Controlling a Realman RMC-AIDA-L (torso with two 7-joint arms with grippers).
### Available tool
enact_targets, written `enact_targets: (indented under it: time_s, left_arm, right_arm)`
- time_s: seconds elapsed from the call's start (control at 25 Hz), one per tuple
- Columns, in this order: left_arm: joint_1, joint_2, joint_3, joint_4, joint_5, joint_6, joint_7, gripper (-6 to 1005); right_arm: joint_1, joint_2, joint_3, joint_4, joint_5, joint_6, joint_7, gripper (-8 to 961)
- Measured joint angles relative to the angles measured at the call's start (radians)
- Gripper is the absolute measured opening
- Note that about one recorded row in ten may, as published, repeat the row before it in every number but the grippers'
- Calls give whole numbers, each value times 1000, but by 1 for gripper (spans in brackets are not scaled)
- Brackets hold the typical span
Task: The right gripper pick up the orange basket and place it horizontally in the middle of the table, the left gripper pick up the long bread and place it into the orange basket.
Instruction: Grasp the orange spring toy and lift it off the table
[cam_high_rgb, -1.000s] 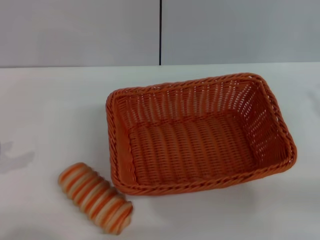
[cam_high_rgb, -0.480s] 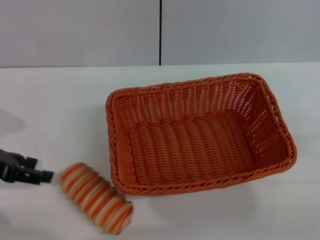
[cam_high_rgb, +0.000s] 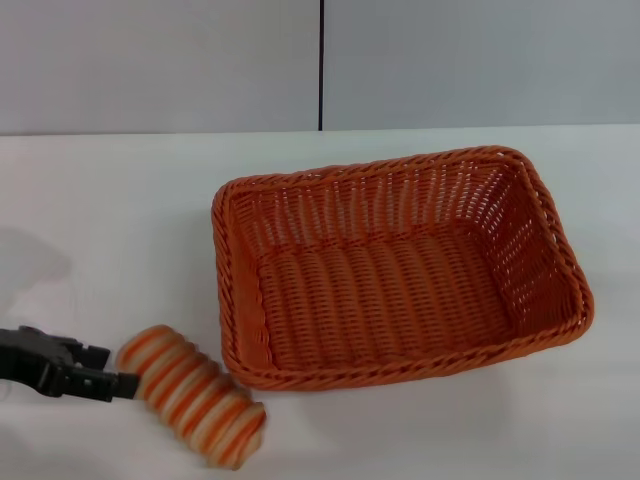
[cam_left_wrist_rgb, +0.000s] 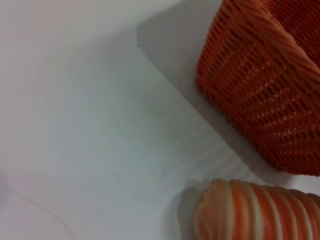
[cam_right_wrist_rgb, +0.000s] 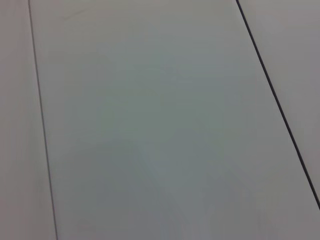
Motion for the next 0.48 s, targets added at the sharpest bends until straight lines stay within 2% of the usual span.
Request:
enact_targets:
  time_s: [0.24,0.48]
  left_arm:
    - [-4,-16,-1,-12,-5,-17,-25,798]
    - [-24,-11,5,-44,-6,-40,-86,798]
  right_arm:
    - [-1,0,-1,1,0,1,0,434]
    - [-4,0,4,6,0,1,-1,434]
